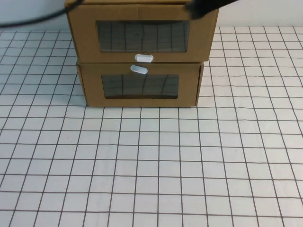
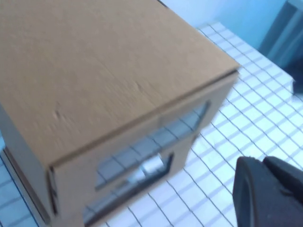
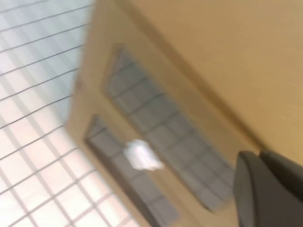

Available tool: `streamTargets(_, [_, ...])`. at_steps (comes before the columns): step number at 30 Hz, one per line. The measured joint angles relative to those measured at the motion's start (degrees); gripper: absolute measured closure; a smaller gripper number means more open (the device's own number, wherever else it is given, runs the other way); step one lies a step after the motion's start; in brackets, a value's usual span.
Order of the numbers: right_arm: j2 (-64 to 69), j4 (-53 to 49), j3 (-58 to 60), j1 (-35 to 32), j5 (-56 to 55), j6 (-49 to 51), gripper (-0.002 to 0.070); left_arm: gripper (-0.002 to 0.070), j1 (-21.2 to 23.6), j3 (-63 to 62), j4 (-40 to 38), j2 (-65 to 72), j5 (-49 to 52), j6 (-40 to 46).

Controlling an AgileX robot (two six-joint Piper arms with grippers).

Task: Close the shoe box

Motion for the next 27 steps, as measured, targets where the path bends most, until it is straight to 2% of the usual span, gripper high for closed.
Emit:
streamTargets(4, [-8.4, 4.9, 7.5, -6.3, -0.3, 0.1, 0.0689, 0.068, 0.0, 13.6, 0.6, -11.0, -2.5, 2.6])
streamTargets(9, [-22.5, 11.8, 24.6, -12.3, -6.8, 0.1, 0.0689, 0.068, 0.0, 32.1, 2.7, -25.7, -14.5, 4.7])
streamTargets(13, [-33.3, 15.6, 40.9, -13.0, -17.6, 0.1, 0.0689, 0.068, 0.0, 45.4, 4.7, -35.4, -24.1, 4.9])
streamTargets(17, [-44.2, 19.6, 56.0, -13.0, -25.9, 0.1, 0.069, 0.068, 0.0, 57.8, 7.8, -41.6, -28.7, 4.9])
streamTargets(21, [-53.1, 20.0, 67.8, -13.0, -27.3, 0.1, 0.0689, 0.068, 0.0, 70.2, 8.4, -46.2, -30.4, 4.9])
streamTargets(27, [-62.4, 20.5, 77.6, -13.0, -27.4, 0.1, 0.0689, 0.068, 0.0, 81.7, 5.6, -52.3, -34.0, 4.9])
